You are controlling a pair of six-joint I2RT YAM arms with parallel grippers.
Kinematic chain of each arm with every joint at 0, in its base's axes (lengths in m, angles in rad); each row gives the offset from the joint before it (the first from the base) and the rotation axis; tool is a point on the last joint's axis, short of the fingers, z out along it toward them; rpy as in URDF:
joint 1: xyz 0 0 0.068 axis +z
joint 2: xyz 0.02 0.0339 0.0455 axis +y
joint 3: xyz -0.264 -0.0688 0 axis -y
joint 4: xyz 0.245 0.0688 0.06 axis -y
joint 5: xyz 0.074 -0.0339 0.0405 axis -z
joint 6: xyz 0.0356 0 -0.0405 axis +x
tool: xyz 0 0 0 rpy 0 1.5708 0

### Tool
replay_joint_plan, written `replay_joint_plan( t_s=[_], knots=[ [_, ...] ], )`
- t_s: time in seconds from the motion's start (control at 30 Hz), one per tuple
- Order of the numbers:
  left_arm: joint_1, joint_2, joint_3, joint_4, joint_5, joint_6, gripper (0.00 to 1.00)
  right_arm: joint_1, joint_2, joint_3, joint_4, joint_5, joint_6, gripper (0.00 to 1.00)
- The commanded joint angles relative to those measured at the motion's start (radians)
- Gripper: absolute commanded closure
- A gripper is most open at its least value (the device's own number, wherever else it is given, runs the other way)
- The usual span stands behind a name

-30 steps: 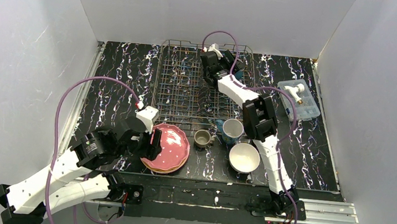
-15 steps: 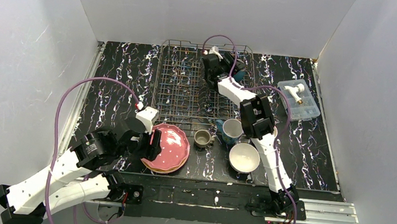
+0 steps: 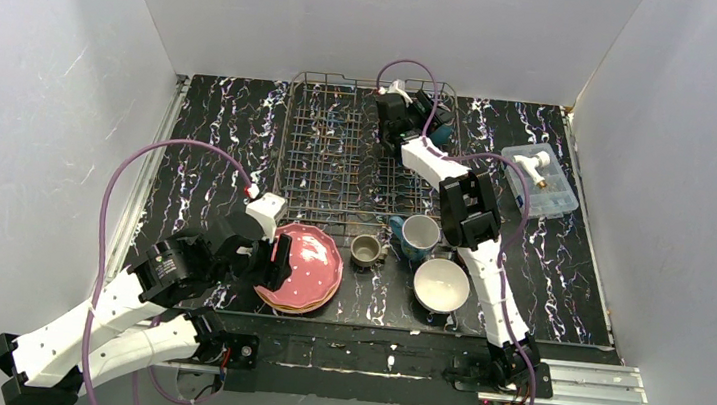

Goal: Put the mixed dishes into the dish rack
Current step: Turn the bowl upside down on the dish rack.

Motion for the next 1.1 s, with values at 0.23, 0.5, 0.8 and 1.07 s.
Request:
replay_joint_plan(
  t_s=[0.23, 0.5, 0.8, 1.07],
  knots=[
    [-0.001, 0.002, -0.002, 0.002, -0.026, 0.01, 0.43, 0.003, 0.002, 0.017, 0.091, 0.054, -0.003, 0.98],
    [-0.001, 0.01, -0.002, 0.002, -0.025, 0.01, 0.42, 0.0, 0.022, 0.02, 0.079, 0.051, 0.004, 0.93],
    [-0.001, 0.015, -0.001, 0.002, -0.019, 0.012, 0.42, -0.003, 0.029, 0.015, 0.061, 0.044, 0.021, 0.83],
    [-0.001, 0.015, -0.002, 0.002, -0.02, 0.013, 0.42, -0.003, 0.026, 0.005, 0.042, 0.039, 0.036, 0.49]
  ],
)
